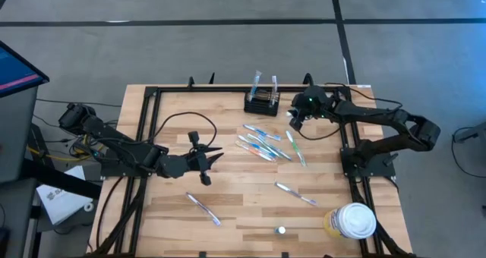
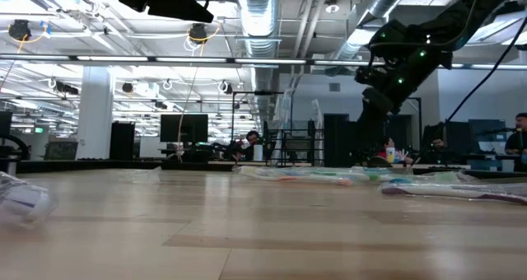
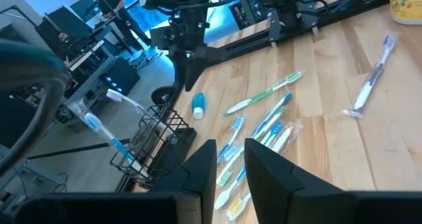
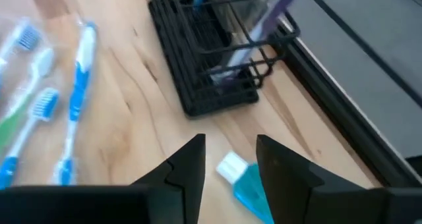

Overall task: Pick & Place toothbrushing station
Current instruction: Put the right green toothbrush into the mesh organizer

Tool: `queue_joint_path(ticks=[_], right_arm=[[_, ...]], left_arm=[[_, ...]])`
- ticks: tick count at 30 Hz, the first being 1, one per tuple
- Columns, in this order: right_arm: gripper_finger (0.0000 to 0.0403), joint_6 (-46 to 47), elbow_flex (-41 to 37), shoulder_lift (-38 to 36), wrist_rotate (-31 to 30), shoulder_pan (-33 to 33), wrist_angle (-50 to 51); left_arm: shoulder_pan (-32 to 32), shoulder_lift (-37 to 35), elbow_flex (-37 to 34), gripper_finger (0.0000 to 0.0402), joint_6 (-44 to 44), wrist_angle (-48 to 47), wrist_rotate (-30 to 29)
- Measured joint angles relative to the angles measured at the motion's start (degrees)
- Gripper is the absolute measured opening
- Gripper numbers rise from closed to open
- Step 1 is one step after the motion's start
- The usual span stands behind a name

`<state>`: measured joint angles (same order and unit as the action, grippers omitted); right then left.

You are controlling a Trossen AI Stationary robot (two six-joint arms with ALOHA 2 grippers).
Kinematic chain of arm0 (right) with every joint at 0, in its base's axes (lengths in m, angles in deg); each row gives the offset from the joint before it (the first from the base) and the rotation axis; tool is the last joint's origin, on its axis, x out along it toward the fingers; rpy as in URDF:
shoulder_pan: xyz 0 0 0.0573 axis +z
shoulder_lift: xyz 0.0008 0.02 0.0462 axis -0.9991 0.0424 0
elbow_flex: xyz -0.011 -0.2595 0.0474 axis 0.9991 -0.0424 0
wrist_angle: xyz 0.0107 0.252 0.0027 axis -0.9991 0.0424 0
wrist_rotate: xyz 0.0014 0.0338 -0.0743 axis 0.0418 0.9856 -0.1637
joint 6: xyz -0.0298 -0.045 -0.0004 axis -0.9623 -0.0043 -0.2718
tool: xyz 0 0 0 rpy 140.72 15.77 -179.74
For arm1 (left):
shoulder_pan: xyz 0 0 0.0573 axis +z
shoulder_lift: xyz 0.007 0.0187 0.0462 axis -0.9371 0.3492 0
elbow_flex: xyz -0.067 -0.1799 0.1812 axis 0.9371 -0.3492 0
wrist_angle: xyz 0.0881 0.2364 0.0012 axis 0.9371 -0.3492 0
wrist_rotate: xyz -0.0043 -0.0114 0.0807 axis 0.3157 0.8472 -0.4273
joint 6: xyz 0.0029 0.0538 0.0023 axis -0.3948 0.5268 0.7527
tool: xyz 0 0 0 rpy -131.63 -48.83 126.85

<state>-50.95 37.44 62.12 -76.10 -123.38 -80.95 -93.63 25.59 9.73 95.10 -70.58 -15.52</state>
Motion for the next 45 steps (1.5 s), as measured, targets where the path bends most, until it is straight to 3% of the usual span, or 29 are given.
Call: queue_joint_path(ticks=[8, 16, 30, 45], right_arm=[[0.0136, -1.0, 0.0, 0.0, -1.0, -0.1, 1.9], [0.0137, 5.8, 0.0, 0.0, -0.8, 2.6, 10.3], [0.0138, 25.0, 0.0, 0.0, 1.4, 14.4, 24.1], [0.0129, 40.1, 0.0, 0.0, 2.9, 25.2, 31.3]], left_arm=[[0.0, 0.0, 0.0, 0.0072, 0.0, 0.0, 0.0], [0.0, 0.0, 0.0, 0.0072, 0.0, 0.0, 0.0], [0.0, 0.0, 0.0, 0.0072, 0.0, 0.0, 0.0], [0.0, 0.0, 0.0, 0.0072, -0.4, -0.1, 0.0]])
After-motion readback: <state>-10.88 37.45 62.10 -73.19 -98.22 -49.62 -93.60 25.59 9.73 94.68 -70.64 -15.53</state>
